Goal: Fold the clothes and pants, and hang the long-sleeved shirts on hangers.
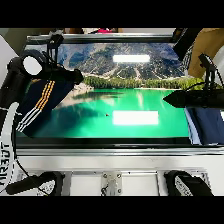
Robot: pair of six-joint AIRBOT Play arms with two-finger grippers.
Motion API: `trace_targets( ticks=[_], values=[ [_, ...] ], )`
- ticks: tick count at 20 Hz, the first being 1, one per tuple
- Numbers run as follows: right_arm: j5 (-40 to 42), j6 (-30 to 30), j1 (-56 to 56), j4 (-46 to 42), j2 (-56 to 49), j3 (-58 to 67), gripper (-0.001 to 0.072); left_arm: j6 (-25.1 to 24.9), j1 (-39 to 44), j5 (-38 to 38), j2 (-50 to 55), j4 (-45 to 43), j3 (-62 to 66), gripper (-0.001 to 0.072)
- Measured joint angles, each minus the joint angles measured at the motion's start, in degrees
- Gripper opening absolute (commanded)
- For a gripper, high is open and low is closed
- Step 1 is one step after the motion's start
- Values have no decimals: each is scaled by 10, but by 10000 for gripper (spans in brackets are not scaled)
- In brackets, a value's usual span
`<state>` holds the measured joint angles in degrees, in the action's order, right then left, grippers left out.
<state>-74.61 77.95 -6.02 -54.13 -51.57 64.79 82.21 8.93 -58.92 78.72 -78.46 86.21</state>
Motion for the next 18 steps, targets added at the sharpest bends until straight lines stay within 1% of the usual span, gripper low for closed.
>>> trace_targets(
  ticks=[3, 9, 13, 18],
  values=[
    [0, 0, 0, 0, 0, 0, 22, 25, -37, 55, 40, -98, 0, 690],
    [0, 0, 0, 0, 0, 0, 23, 49, -120, 113, 165, -212, 0, 690],
    [0, 0, 0, 0, 0, 0, 23, 57, -169, 145, 231, -249, 0, 690],
    [0, 0, 0, 0, 0, 0, 23, 63, -198, 172, 272, -263, 0, 687]
  ],
)
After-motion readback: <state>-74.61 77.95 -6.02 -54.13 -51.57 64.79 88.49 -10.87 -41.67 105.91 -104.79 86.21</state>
